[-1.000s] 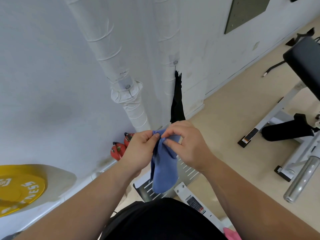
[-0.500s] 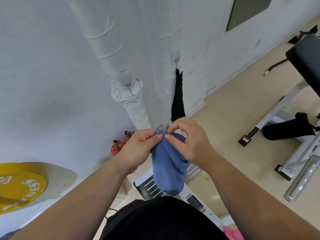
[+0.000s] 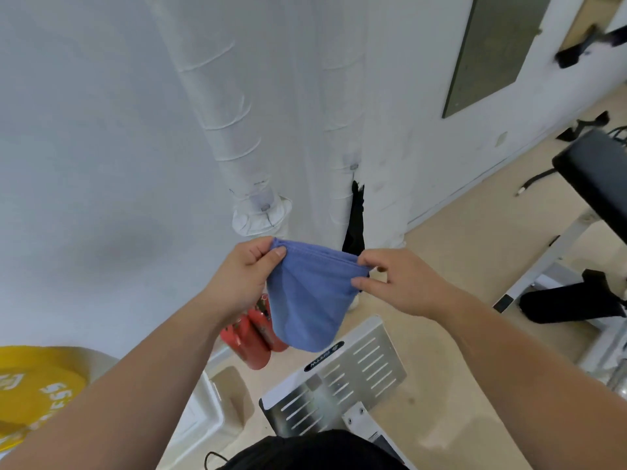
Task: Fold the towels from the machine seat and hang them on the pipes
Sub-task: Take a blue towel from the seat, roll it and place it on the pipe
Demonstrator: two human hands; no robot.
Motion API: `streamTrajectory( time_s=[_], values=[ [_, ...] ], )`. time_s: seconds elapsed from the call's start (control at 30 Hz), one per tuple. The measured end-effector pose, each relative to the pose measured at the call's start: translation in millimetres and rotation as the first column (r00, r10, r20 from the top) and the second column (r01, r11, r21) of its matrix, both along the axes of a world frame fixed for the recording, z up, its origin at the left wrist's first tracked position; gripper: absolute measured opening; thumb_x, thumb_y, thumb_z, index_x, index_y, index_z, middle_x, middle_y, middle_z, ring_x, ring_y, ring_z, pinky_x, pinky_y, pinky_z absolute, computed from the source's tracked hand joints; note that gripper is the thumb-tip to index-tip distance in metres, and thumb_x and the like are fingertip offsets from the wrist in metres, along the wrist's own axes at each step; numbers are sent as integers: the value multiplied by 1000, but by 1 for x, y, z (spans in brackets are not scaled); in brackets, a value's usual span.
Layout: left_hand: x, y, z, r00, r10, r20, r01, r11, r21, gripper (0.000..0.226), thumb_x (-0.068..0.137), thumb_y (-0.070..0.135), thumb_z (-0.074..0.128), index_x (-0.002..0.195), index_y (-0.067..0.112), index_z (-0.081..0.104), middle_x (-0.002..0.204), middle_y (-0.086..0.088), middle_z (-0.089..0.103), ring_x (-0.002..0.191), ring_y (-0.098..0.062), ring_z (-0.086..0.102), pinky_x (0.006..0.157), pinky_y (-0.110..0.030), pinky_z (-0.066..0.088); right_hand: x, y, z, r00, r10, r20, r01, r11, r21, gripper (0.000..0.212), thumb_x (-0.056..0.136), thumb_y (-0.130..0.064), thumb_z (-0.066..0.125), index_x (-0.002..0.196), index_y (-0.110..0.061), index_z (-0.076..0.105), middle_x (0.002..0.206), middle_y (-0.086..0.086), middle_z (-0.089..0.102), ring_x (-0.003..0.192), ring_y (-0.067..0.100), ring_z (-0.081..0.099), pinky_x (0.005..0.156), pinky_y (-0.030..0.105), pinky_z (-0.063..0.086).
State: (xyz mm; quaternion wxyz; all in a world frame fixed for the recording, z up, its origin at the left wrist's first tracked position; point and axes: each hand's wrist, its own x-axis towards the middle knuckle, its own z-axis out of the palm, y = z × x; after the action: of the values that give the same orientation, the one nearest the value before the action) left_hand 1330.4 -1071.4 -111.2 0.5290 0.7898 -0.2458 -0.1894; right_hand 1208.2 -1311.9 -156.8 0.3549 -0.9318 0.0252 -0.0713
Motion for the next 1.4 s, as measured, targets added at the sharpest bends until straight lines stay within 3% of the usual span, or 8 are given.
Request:
streamTrajectory(
  time_s=[0.3,0.57,0.73,0.9,1.0,1.17,1.3,1.4],
  values=[
    [23,-11,69,998,39,48,-25,964,-265,27,107,7,44,107,4,71,83,9,76,73,-1,67,68,-14,52,31,-5,123,977,3,211,-71,946,315,22,95,-3,65,94,-21,51,66,4,55,61,16,47,60,29,40],
    [33,-6,93,999,-27,34,37,942,-335,29,102,-3,49,111,14,71,80,-1,71,66,-11,59,62,-19,47,35,15,138,954,-123,274,-86,763,641,54,104,-2,50,146,-34,37,101,20,74,87,16,71,82,26,57],
    [38,-4,118,923,-381,-51,368,914,-170,77,84,-6,61,138,47,50,111,-17,71,92,-28,69,81,-38,55,32,20,132,960,-134,247,-94,675,731,51,104,-6,51,144,-36,39,95,13,75,86,14,71,76,21,54],
    [29,-34,131,841,-539,-53,541,835,100,66,93,0,66,137,46,47,131,-15,63,113,-40,68,98,-58,54,28,21,119,965,-136,223,-89,631,771,32,103,-6,54,124,-28,43,103,22,74,92,35,72,84,43,58],
    [23,-47,130,824,-564,-55,565,811,149,44,96,-12,52,117,26,61,113,-12,72,97,-25,69,86,-41,55,27,12,104,952,-180,249,-90,610,787,19,102,-2,53,97,-19,46,93,24,71,79,32,63,72,40,51],
    [18,-65,123,830,-557,-29,538,786,303,48,91,-15,48,97,20,81,99,0,79,90,-11,70,83,-24,54,19,7,77,953,-204,223,-38,651,758,42,85,21,41,64,-10,61,60,-12,59,57,0,50,56,11,37],
    [18,-75,116,857,-514,-33,500,814,295,49,90,-14,46,108,16,80,107,-7,79,99,-19,72,90,-32,56,5,5,48,989,-73,130,-67,563,824,38,81,14,55,66,-15,76,68,-5,70,66,1,62,60,11,45],
    [26,-77,116,888,-459,-4,440,849,292,47,86,-7,50,103,24,82,108,-10,78,97,-20,69,91,-37,53,4,7,17,998,64,0,-44,682,730,29,84,11,68,81,-15,80,85,-2,77,85,3,70,73,16,52]
  ],
)
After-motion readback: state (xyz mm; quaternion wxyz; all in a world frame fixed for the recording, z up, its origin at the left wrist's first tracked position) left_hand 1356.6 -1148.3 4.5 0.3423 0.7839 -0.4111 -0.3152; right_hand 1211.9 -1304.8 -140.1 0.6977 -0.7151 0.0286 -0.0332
